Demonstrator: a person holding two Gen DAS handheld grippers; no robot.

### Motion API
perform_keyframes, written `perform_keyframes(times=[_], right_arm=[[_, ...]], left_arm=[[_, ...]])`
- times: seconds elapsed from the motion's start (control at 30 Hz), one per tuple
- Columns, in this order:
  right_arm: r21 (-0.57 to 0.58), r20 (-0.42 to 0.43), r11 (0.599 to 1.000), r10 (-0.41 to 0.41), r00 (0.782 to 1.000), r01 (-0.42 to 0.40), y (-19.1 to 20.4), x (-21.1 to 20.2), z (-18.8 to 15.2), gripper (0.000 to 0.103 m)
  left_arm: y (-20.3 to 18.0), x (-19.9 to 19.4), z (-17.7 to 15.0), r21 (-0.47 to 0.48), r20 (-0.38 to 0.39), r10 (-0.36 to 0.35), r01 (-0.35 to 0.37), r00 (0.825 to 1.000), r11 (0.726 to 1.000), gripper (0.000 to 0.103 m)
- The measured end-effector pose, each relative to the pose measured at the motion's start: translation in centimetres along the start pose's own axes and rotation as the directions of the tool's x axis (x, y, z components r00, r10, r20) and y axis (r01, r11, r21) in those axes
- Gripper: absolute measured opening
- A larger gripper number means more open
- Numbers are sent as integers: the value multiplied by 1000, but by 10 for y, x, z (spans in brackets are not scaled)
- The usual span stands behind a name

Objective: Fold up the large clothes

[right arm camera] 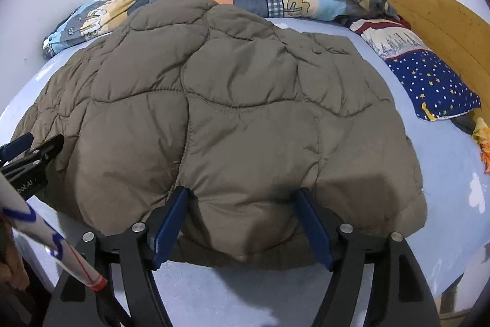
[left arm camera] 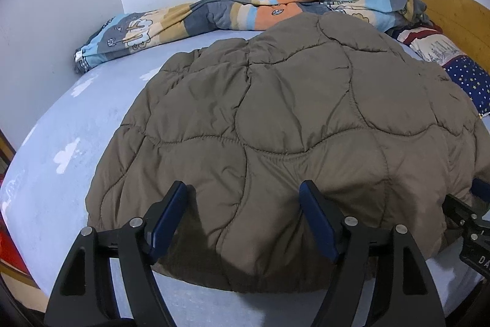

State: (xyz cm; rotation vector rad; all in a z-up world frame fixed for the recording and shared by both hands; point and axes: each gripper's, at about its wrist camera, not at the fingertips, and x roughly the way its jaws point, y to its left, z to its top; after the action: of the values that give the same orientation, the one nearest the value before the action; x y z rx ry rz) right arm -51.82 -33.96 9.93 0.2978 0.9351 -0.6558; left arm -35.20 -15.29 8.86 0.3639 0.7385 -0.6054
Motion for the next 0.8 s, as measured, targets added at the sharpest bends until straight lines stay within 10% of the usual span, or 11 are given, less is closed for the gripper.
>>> perform_keyframes(times=[0.47, 0.8], right_arm=[[107, 209, 994, -25, 978, 3, -16, -86, -16, 77], [132, 333, 989, 22, 943, -70, -5, -188, -23, 83]], left_arm=[[19, -92, -13, -46, 137, -89, 97, 986, 994, 75], [28, -218, 0, -23, 376, -66, 80, 924, 997, 91]])
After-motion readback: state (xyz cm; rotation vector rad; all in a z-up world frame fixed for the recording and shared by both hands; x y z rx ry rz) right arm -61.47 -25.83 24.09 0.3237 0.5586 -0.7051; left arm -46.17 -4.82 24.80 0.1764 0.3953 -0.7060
